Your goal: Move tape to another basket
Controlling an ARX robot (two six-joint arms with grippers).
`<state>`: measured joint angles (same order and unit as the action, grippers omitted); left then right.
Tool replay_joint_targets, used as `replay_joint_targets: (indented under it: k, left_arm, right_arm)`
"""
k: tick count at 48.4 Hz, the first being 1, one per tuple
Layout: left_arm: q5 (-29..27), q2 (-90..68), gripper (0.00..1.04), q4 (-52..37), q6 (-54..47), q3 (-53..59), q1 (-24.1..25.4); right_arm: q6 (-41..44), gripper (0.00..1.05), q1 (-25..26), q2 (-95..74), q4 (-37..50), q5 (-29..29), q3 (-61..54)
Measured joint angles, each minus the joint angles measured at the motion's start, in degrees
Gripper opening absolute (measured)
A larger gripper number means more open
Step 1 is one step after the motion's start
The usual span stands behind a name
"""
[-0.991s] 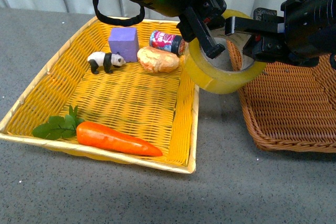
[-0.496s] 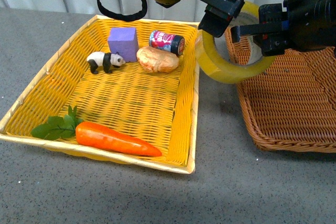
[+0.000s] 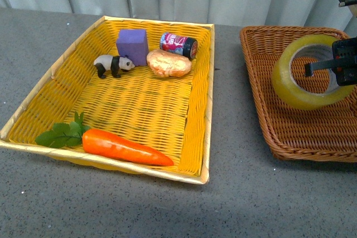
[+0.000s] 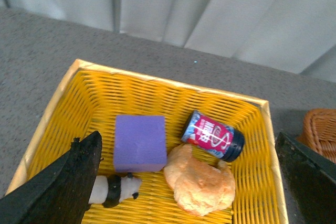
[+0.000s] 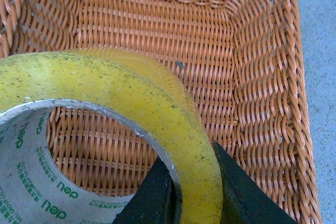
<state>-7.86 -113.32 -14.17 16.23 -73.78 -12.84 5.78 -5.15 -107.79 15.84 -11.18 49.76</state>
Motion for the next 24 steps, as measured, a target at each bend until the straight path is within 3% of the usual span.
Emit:
replay_joint_targets:
  k: [17, 24]
  left_arm:
    - [-4.7, 0.0, 0.98, -0.11, 5.25, 4.17, 3.26]
    - [-6.73, 0.74, 0.98, 0.17, 7.21, 5.05, 3.23]
  right_arm:
    - [-0.98, 0.16, 3.87, -4.48, -2.97, 1.84, 0.76]
    - [-2.03, 0.44, 3.91, -3.91, -3.06, 2.69, 0.98]
